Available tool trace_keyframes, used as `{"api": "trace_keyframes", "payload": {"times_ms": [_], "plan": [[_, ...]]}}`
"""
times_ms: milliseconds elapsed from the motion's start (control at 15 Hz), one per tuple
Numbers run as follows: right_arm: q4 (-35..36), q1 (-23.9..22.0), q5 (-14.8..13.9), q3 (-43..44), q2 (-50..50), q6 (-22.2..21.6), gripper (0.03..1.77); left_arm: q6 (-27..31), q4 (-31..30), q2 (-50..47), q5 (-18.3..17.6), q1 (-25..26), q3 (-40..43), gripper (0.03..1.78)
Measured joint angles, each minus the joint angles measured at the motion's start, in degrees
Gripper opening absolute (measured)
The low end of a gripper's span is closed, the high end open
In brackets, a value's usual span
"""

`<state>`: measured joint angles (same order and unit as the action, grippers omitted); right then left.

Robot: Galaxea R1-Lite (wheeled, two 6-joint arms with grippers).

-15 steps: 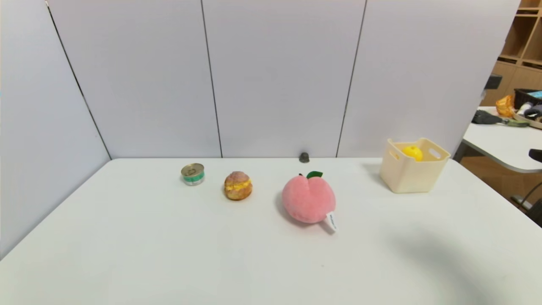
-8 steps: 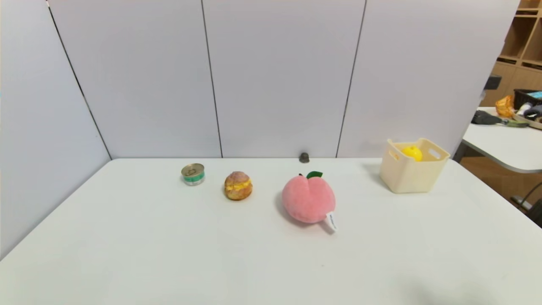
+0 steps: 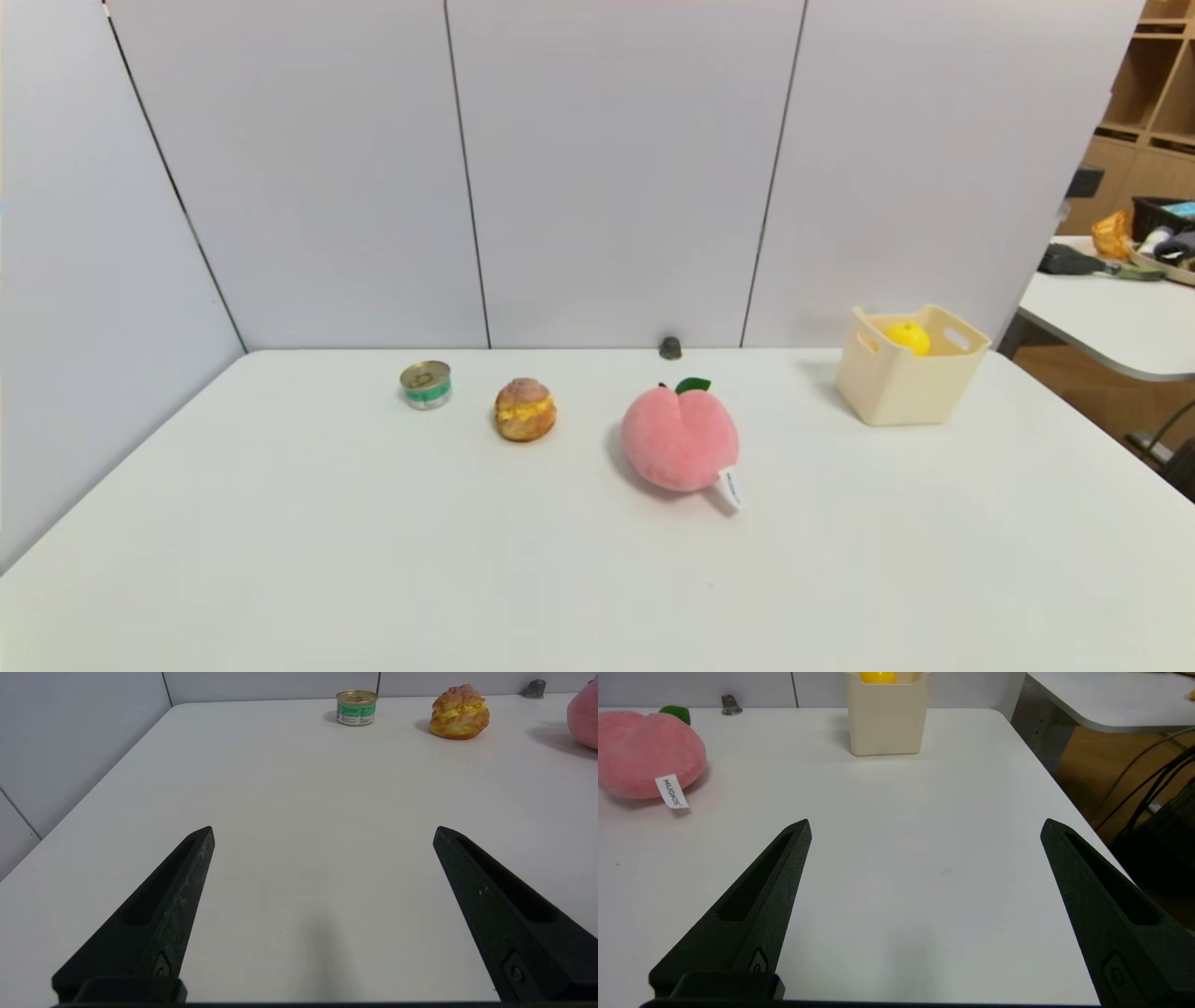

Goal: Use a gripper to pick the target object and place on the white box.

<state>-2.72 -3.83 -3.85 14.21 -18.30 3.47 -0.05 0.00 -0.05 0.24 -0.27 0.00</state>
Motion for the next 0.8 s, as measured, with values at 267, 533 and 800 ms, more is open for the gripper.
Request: {"api": "trace_keyframes", "payload": {"times_ms": [267, 533, 800], "plan": [[6.19, 1.9, 0.28, -9.07, 4.88, 0.93, 1.69, -0.02, 0.0, 0.0, -0.02, 0.0, 0.0, 1.69], [5.67, 3.19, 3.39, -13.17, 12.0, 1.95, 1.69, 0.0, 0.0, 0.0, -0.02, 0.0, 0.0, 1.69], [3.18, 3.52, 6.35, -14.08, 17.18, 2.52, 1.69, -0.02, 0.0, 0.0, 0.0, 0.0, 0.0, 1.69]]}}
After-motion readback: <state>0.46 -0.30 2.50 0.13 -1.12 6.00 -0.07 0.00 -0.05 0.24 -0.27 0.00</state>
